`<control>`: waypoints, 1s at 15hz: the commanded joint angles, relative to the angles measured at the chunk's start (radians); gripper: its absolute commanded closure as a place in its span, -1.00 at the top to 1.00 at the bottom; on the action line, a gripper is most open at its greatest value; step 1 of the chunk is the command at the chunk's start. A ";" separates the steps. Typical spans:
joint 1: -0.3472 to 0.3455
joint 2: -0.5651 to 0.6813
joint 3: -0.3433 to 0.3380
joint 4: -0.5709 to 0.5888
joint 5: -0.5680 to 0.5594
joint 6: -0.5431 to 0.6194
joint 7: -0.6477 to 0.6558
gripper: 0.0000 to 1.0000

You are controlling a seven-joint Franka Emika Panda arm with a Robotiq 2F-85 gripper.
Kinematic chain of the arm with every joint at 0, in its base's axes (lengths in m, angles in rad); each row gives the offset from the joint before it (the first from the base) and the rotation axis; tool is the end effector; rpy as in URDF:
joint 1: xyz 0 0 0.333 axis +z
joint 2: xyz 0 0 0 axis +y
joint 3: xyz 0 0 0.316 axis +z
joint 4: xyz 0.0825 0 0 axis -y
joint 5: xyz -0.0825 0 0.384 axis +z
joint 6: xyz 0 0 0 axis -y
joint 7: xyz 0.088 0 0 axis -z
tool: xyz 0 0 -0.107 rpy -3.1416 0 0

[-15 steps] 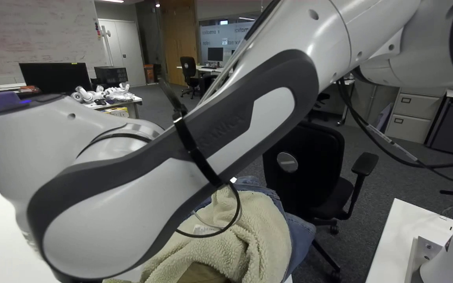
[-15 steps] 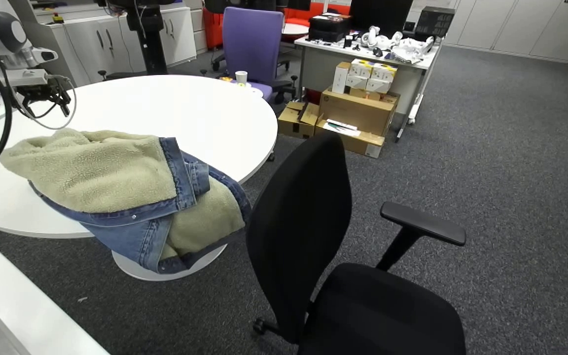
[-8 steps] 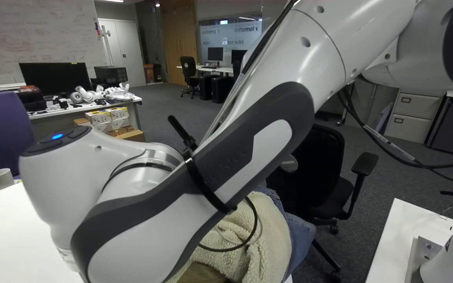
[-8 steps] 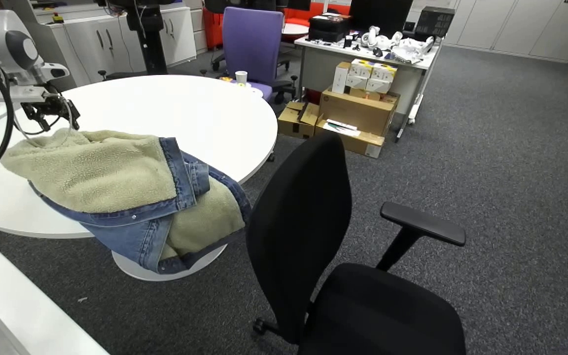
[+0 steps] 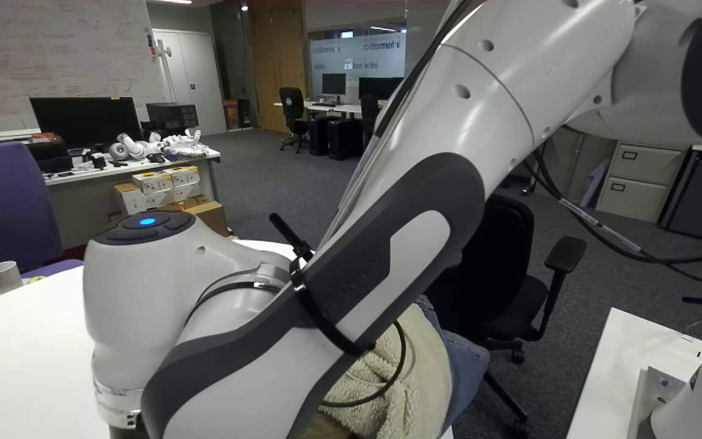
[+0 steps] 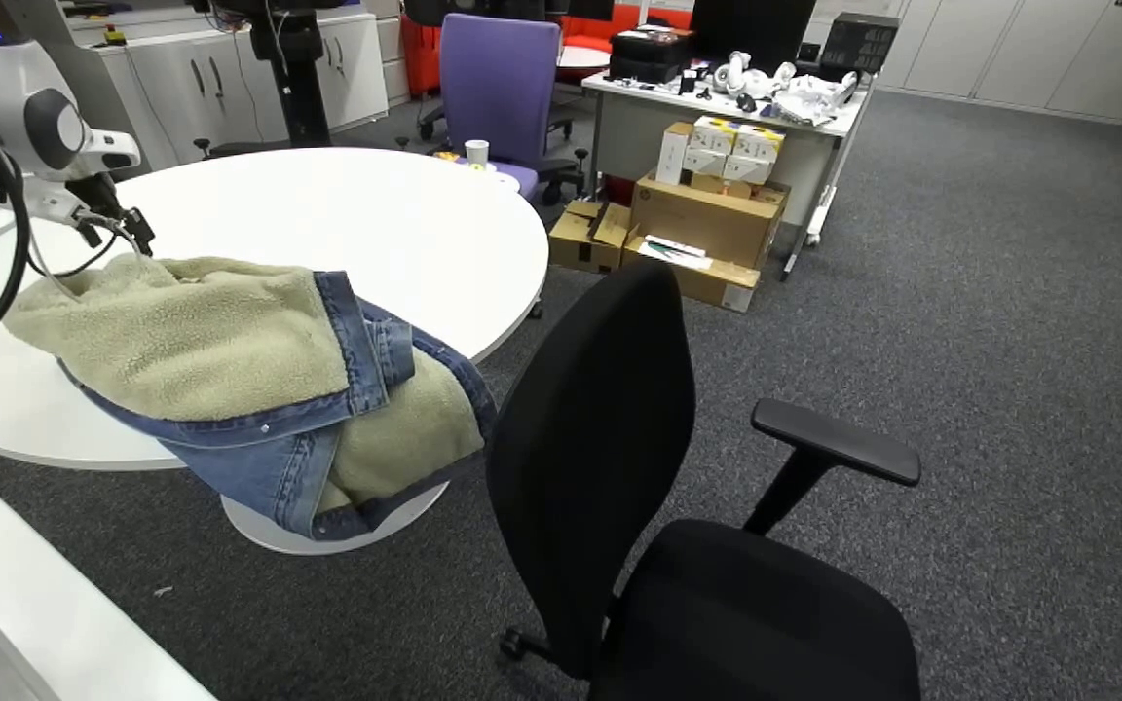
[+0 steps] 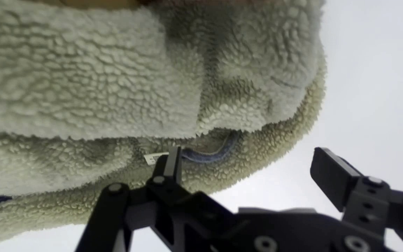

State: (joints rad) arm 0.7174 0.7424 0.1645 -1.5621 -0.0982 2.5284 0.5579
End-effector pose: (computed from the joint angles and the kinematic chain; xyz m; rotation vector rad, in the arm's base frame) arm 0.4756 0.5475 0.2350 -2.9054 -0.5018 -0.2229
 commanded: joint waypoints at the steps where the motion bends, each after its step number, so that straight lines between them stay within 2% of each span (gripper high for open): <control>1: 0.006 -0.060 -0.045 -0.113 0.065 0.196 0.086 1.00; 3: -0.003 -0.060 -0.046 -0.143 0.117 0.303 0.118 1.00; 4: -0.045 -0.052 0.012 -0.150 0.171 0.344 0.067 1.00; 5: 0.008 0.000 -0.049 -0.062 0.130 0.271 0.067 1.00; 15: 0.025 0.009 -0.069 -0.060 0.138 0.259 0.082 1.00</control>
State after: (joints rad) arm 0.7189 0.7515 0.1219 -1.6290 0.0174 2.8087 0.6369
